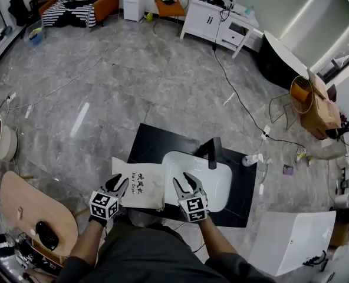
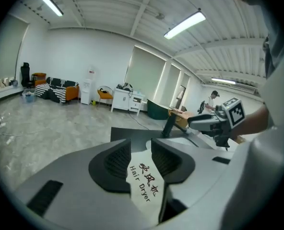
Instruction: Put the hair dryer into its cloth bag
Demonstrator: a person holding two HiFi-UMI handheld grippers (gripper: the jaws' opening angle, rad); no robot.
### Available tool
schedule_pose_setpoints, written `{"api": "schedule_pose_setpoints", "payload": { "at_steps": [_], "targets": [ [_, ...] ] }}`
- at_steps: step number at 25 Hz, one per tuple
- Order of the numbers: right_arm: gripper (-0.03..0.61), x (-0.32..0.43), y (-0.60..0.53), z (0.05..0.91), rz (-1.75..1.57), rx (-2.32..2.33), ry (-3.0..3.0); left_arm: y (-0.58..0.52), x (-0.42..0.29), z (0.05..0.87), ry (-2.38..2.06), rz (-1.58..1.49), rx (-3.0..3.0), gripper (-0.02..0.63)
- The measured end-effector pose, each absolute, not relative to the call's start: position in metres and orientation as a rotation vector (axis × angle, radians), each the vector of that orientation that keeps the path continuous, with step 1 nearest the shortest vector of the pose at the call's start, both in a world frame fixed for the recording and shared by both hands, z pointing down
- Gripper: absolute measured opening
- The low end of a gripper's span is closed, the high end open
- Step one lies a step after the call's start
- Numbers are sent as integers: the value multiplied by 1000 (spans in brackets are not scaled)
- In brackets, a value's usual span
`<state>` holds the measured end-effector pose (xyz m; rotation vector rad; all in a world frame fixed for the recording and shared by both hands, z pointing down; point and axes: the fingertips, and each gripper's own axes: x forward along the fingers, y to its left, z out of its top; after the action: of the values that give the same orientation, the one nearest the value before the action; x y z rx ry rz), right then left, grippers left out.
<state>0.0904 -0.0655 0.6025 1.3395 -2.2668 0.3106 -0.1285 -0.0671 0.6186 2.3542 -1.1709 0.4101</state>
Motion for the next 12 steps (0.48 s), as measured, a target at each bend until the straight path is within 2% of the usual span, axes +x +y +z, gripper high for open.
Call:
{"api": "schedule_pose_setpoints", "payload": {
  "at_steps": [8, 12],
  "targets": [
    [150, 109, -55, 542, 231, 1542, -2262, -77, -183, 553, -1390, 274, 2413, 84],
    [70, 113, -47, 525, 199, 1628, -2245, -73, -201, 537, -1460, 238, 2415, 44]
  ]
}}
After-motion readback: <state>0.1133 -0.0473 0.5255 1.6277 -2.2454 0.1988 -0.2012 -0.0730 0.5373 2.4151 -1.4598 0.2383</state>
